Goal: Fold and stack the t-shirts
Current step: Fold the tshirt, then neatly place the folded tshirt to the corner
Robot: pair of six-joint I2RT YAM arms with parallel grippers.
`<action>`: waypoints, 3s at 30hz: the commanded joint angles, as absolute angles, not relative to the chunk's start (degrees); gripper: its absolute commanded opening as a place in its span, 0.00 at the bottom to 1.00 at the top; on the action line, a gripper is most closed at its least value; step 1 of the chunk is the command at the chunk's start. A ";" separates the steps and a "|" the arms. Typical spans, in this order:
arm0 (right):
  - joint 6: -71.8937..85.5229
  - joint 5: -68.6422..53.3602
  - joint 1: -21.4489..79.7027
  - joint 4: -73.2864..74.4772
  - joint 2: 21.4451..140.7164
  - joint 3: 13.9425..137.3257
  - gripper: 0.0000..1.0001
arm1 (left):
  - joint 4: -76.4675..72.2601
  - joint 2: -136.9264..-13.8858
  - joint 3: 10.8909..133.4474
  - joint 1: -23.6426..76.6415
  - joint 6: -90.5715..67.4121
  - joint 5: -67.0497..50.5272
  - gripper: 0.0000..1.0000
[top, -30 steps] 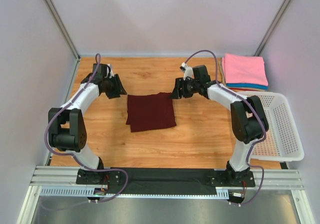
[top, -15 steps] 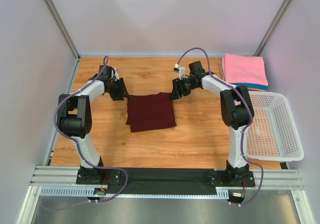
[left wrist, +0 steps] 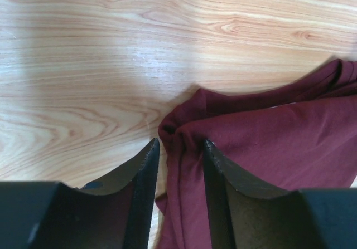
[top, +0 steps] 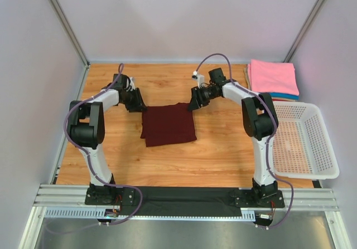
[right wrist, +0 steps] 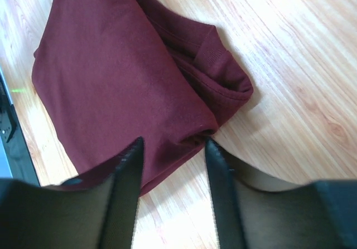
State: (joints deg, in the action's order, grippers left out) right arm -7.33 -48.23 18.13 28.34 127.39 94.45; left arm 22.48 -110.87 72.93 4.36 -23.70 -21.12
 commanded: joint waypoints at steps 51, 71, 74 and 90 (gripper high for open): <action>10.54 -31.73 20.74 -1.00 131.91 103.67 0.42 | 14.32 -115.40 81.46 -1.67 -38.06 -22.32 0.03; 9.23 -38.05 19.42 16.35 115.84 79.99 0.62 | 24.00 -106.43 82.36 1.93 -33.13 -22.93 0.39; 8.79 -38.76 20.39 15.12 115.93 78.23 0.61 | 21.80 -108.89 81.04 2.81 -34.01 -24.60 0.38; 17.57 -36.48 22.41 0.54 110.75 59.34 0.02 | 31.10 -120.33 87.54 4.91 -29.10 -15.74 0.37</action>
State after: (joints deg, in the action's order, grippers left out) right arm 14.81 -38.65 21.98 4.47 114.21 64.66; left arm 26.59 -120.05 85.47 3.64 -32.45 -22.09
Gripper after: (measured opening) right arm 0.041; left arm 0.368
